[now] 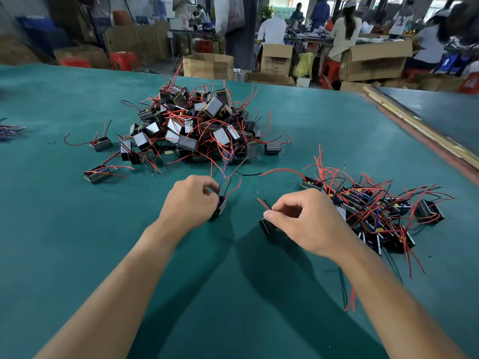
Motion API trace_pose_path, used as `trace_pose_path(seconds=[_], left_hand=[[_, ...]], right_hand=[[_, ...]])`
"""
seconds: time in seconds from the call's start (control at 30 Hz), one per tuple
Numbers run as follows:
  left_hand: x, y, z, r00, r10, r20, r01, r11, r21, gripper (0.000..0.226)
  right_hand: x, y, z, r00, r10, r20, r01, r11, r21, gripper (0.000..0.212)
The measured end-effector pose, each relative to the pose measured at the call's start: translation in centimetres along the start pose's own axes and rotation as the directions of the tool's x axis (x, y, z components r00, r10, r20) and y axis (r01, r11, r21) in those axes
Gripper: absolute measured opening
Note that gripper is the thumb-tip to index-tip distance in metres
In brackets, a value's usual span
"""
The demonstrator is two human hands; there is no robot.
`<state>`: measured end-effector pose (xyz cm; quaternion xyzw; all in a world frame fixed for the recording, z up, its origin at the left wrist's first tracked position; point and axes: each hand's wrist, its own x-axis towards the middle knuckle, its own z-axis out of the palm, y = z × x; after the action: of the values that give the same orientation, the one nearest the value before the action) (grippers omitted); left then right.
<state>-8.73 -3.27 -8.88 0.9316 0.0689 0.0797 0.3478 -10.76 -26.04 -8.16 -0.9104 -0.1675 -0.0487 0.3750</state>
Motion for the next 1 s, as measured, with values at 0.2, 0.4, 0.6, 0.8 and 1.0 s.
trace_pose_path(seconds=[0.2,0.4,0.6,0.8,1.0], left_hand=[[-0.5,0.3,-0.1,0.995,0.094,0.028,-0.094,0.995,0.023,0.028],[-1.0,0.8,-0.3,0.968,0.247,0.042,-0.244,0.967,-0.07,0.04],[-0.5,0.2,-0.9,0.952,0.207,0.226,-0.181,0.975,-0.132,0.048],[0.0,-0.3,-0.9,0.95,0.147,0.275,-0.079,0.966,-0.246,0.021],[-0.5,0.0,-1.5,0.92,0.151,0.361,-0.026,0.944,-0.328,0.015]], right_hand=[[0.0,-0.1,0.2,0.999,-0.028,-0.044,0.03,0.999,0.039,0.022],[0.2,0.4,0.4,0.999,-0.038,-0.026,0.039,0.998,0.04,0.021],[0.3,0.7,0.5,1.0,-0.02,0.005,0.02,0.999,0.039,0.021],[0.2,0.5,0.5,1.0,-0.015,0.014,0.015,1.0,0.027,0.02],[0.2,0.4,0.6,1.0,-0.003,0.023,0.003,1.0,0.012,0.02]])
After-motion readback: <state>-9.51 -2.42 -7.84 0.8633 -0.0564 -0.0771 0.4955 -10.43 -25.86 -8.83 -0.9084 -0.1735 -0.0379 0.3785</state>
